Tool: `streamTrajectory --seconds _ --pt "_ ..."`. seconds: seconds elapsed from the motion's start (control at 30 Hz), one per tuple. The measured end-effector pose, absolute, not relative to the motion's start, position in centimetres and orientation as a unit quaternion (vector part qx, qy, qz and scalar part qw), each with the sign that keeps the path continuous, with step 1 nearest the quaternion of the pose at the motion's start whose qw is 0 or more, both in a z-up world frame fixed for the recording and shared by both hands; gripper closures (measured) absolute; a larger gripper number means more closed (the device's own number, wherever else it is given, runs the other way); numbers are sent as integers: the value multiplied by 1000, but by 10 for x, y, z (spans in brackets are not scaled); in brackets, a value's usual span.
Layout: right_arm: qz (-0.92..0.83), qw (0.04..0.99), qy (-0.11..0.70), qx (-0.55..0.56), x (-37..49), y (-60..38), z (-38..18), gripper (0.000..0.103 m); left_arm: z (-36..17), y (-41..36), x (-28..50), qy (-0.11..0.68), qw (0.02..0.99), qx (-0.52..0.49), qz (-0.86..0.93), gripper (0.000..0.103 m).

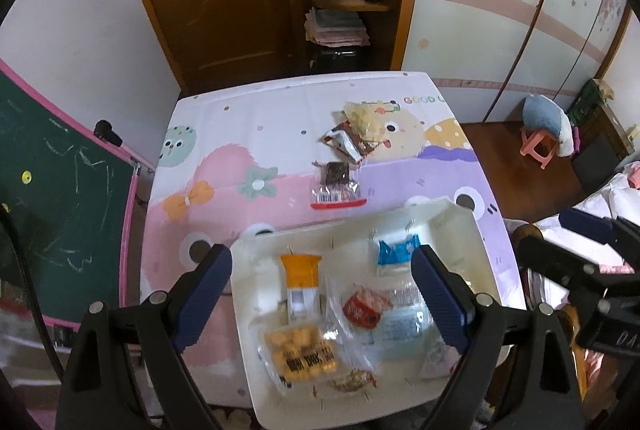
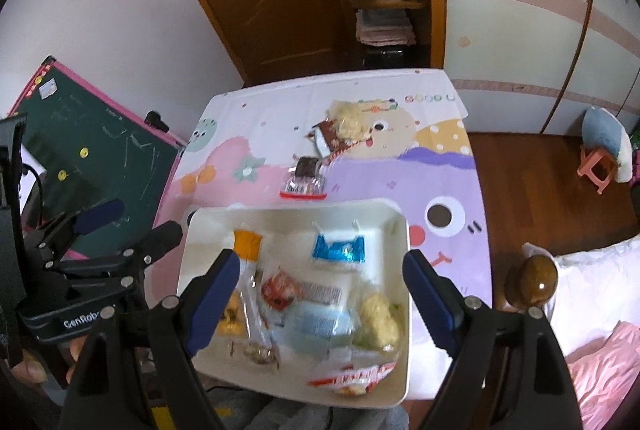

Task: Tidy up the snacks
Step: 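Move left gripper to dark chocolate packet while right moves to yellow crisp bag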

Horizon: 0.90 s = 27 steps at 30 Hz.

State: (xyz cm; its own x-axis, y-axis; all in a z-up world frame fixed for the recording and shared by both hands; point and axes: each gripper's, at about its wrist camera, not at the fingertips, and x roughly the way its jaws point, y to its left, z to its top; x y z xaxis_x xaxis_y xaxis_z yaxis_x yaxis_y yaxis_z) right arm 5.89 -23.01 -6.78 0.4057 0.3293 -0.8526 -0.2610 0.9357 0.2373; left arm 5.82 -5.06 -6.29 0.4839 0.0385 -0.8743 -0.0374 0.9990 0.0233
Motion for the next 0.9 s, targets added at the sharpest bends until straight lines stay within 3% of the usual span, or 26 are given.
streamTrajectory --seconds 0.9 --pt "118 848 516 9 284 -202 -62 19 -101 -5 253 511 859 -26 4 12"
